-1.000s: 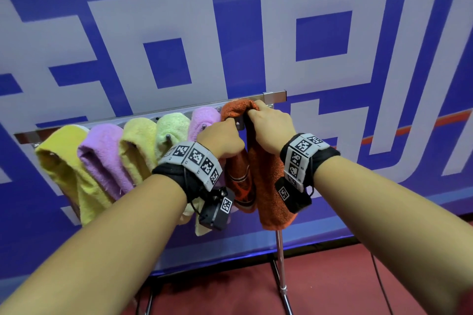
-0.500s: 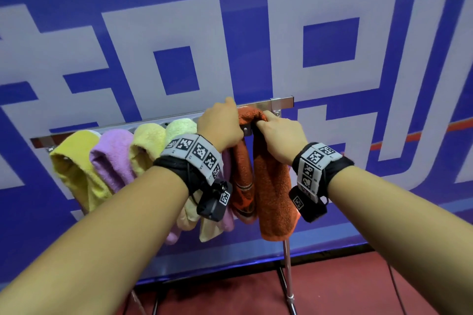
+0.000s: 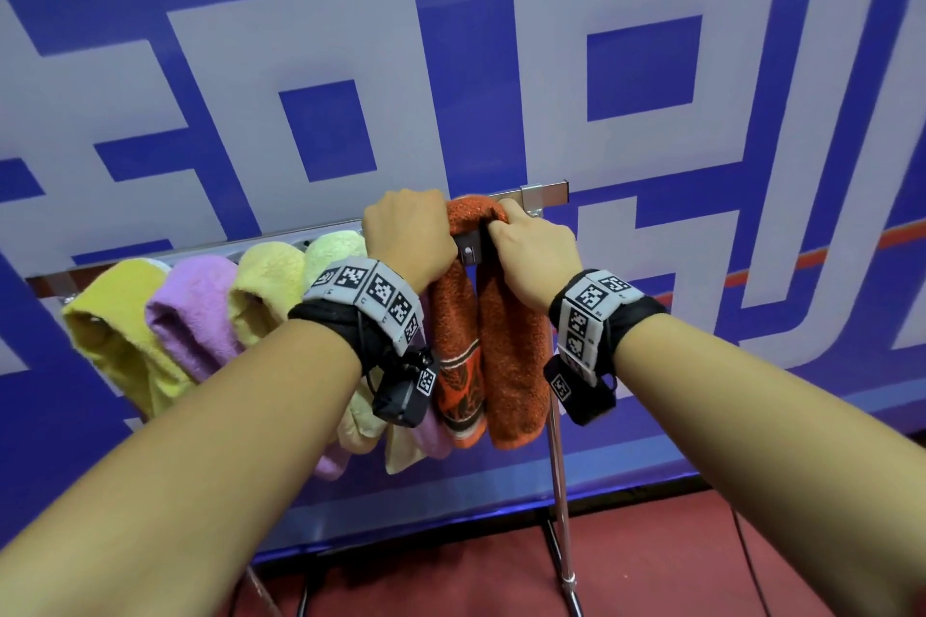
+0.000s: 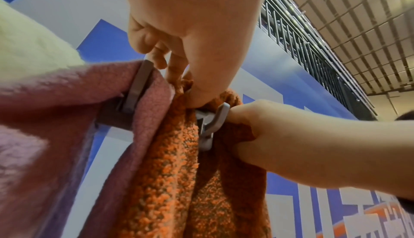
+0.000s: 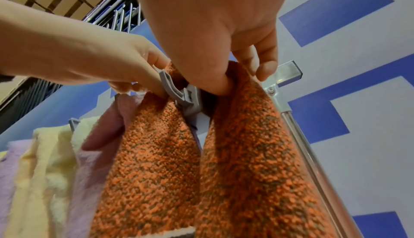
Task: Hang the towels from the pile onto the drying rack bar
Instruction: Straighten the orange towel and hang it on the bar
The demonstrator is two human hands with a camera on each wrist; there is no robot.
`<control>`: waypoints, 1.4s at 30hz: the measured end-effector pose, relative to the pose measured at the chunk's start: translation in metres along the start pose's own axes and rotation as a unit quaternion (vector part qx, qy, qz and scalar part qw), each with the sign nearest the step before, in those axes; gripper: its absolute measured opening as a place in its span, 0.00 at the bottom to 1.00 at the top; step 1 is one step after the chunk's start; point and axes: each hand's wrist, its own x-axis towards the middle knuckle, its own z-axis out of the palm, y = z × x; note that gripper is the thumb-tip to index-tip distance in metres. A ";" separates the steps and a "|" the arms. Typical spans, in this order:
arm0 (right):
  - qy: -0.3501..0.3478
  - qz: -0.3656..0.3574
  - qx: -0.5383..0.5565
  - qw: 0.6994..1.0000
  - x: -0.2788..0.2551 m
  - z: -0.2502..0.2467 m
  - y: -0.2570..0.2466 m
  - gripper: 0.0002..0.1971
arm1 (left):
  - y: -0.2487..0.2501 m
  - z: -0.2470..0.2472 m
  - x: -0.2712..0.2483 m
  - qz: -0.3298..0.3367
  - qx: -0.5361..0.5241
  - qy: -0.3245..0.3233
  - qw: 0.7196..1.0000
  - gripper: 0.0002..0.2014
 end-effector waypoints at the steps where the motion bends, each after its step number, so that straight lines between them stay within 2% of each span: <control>1: -0.006 -0.004 -0.006 1.000 -0.001 0.002 0.000 0.06 | -0.001 0.003 -0.001 0.005 0.012 -0.001 1.000 0.06; 6: -0.051 -0.035 -0.020 0.998 -0.008 0.008 -0.001 0.07 | -0.002 0.011 -0.005 0.045 0.057 -0.030 0.997 0.11; 10: -0.078 -0.020 0.007 0.997 -0.014 0.011 0.000 0.08 | -0.011 0.009 -0.006 0.028 -0.034 -0.078 0.996 0.13; 13: -0.137 0.023 0.006 0.990 -0.023 0.006 -0.006 0.11 | -0.018 0.004 -0.007 0.021 -0.066 -0.086 0.994 0.13; 15: -0.204 0.043 0.073 0.975 -0.028 0.004 -0.011 0.13 | -0.020 0.001 -0.010 0.023 -0.079 -0.071 0.994 0.12; 17: -0.238 0.074 0.237 0.939 -0.031 0.006 -0.016 0.13 | -0.020 0.000 -0.013 0.024 -0.108 -0.062 0.992 0.16; 19: -0.222 0.089 0.350 0.906 -0.032 0.011 -0.023 0.17 | -0.020 0.001 -0.016 0.036 -0.114 -0.061 0.991 0.22; 21: -0.204 0.086 0.388 0.895 -0.031 0.017 -0.034 0.24 | -0.021 0.002 -0.019 0.053 -0.107 -0.064 0.991 0.24; 23: -0.177 0.089 0.396 0.897 -0.029 0.025 -0.048 0.26 | -0.021 0.002 -0.020 0.065 -0.095 -0.072 0.991 0.25; 26: -0.124 0.126 0.361 0.916 -0.027 0.037 -0.060 0.19 | -0.018 0.005 -0.021 0.083 -0.067 -0.077 0.991 0.25; 30: -0.113 0.120 0.214 0.963 -0.029 0.040 -0.055 0.12 | -0.017 0.011 -0.020 0.084 -0.051 -0.059 0.993 0.21; 33: -0.120 0.120 0.111 0.979 -0.029 0.042 -0.041 0.11 | -0.016 0.015 -0.021 0.084 -0.059 -0.048 0.994 0.22; 36: -0.156 0.120 0.105 0.975 -0.024 0.044 -0.045 0.12 | -0.016 0.018 -0.020 0.082 -0.058 -0.041 0.994 0.21; 39: -0.200 0.086 0.178 0.960 -0.023 0.045 -0.058 0.12 | -0.015 0.019 -0.018 0.081 -0.037 -0.040 0.995 0.22; 42: -0.237 0.034 0.256 0.937 -0.024 0.044 -0.052 0.16 | -0.018 0.021 -0.018 0.080 -0.013 -0.038 0.996 0.22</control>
